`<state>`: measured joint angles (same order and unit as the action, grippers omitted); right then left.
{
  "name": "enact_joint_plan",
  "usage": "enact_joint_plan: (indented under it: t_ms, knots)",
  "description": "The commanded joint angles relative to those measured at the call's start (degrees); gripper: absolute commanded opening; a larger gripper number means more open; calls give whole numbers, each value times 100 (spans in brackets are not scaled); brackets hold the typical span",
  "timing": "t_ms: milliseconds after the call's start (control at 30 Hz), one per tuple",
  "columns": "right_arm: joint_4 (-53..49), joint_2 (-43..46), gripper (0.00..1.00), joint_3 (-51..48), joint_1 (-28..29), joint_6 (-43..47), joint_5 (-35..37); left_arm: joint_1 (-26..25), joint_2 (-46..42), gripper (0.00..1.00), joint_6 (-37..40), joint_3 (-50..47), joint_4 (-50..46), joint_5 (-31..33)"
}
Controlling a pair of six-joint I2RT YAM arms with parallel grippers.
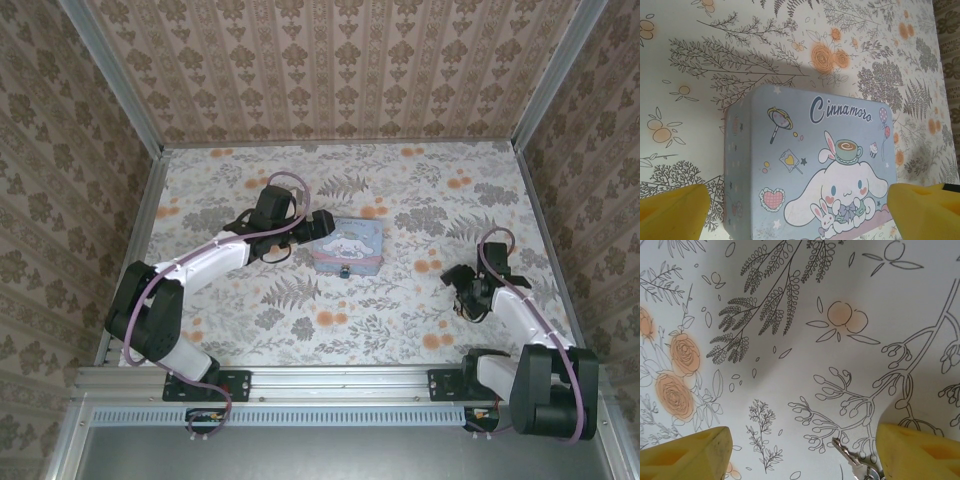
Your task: Unlock a padlock with a key
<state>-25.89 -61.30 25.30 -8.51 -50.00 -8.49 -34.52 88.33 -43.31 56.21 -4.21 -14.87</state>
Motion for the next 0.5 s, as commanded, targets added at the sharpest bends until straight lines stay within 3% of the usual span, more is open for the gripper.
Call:
enact_joint_plan:
  t_ms: [0,133,267,467]
  knots:
    - [-72,277,76,-254,204,-452,-497,-37,3,100,60,-75,104,-77]
    - [-71,727,75,-479,783,-986,-542,-72,2,100,28,-83,103,-44]
    - [297,911,74,-631,1750,-1724,-343,-150,4,100,0,-75,94,26]
    - [1181,-34,73,-83,3181,-2357,76,-291,36,100,-23,-24,16,176]
